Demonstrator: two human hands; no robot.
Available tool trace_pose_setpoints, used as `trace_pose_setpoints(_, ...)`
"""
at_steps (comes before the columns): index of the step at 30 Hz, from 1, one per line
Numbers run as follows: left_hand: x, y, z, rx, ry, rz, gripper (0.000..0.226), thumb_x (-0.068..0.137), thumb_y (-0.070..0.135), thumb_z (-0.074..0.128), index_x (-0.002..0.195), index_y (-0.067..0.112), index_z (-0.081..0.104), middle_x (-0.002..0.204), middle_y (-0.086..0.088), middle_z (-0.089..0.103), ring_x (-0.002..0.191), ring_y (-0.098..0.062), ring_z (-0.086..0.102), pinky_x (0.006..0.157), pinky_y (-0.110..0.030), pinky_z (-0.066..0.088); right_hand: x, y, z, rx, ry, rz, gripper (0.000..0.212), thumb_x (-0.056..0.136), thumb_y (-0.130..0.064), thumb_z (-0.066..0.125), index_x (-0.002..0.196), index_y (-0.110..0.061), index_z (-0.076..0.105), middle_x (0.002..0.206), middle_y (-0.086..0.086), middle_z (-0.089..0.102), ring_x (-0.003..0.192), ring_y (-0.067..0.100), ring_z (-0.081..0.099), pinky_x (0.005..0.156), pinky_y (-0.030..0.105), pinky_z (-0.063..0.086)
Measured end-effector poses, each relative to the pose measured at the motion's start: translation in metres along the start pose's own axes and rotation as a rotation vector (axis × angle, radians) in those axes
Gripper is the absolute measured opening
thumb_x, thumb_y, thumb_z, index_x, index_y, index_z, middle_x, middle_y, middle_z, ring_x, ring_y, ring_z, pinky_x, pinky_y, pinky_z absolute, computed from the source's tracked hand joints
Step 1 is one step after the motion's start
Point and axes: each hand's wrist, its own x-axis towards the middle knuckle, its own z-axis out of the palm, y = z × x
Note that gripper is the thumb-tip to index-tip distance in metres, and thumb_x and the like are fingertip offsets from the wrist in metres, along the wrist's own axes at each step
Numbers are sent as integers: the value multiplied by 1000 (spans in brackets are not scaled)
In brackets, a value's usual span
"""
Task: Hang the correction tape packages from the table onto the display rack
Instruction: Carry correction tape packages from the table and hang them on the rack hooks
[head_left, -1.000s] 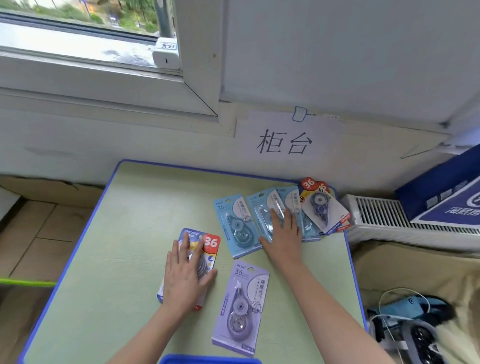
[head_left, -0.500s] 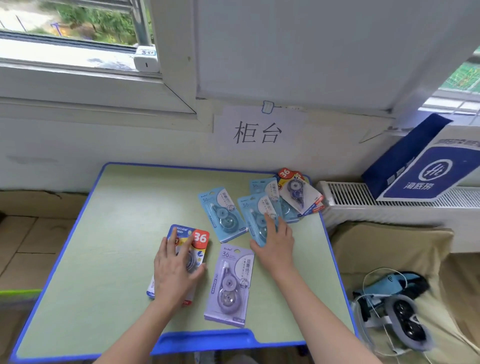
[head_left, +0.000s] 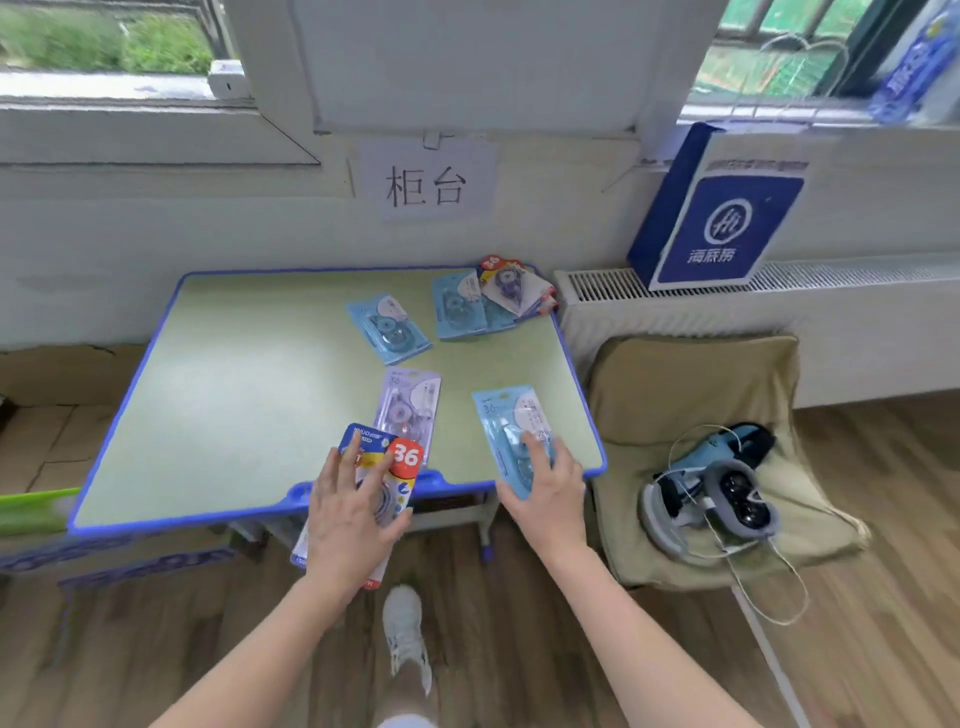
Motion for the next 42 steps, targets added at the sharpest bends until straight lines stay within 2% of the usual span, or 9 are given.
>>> trace_pose_setpoints(6,-75,39,13,14,-76,113,65,81,43,69,140,33,43,159,1,12,146,-27,9,114,-40,15,-97,54,-22,58,39,96,72,83,-38,64,146,-20,33,147,14,28,129,30,32,106,32,22)
trace_pose_setpoints(10,-104,67,19,39,-162,206,66,85,52,59,144,39,31,159,3,4,146,-23,-2,115,-38,9,-152,83,-34,34,121,174,73,84,-43,61,146,-21,30,146,11,27,126,27,32,107,33,26)
trace_pose_setpoints(14,-139,94,23,8,-205,345,67,85,51,60,144,37,32,159,0,9,146,-23,-1,115,-37,7,-213,102,-43,50,230,298,72,83,-44,63,145,-20,34,145,8,29,125,28,33,103,38,32)
trace_pose_setpoints(19,-206,114,29,-50,-285,520,67,84,48,64,143,34,36,158,-3,14,146,-25,4,115,-37,7,-308,118,-41,91,310,456,73,83,-42,64,145,-20,33,144,8,30,127,27,31,105,40,33)
trace_pose_setpoints(26,-305,159,44,-77,-407,754,66,80,44,70,140,30,44,156,-8,22,144,-31,12,113,-41,14,-452,154,-53,73,468,702,72,80,-38,67,143,-18,38,142,9,36,122,30,38,103,35,28)
trace_pose_setpoints(32,-386,233,62,-139,-436,951,66,74,36,77,134,24,53,151,-14,30,140,-39,22,109,-43,21,-550,205,-87,50,584,873,72,82,-41,64,145,-21,35,146,5,32,123,27,38,104,32,25)
trace_pose_setpoints(37,-494,312,83,-237,-476,1033,63,77,36,73,136,30,50,155,-9,25,144,-32,16,111,-40,17,-649,267,-136,81,723,934,69,83,-35,66,144,-19,37,147,7,30,130,27,33,109,35,26)
trace_pose_setpoints(42,-602,401,101,-328,-491,1114,62,78,37,72,136,30,49,156,-7,23,144,-31,13,111,-40,18,-742,334,-192,40,859,952,68,81,-31,69,141,-15,42,145,9,36,125,29,39,107,40,31)
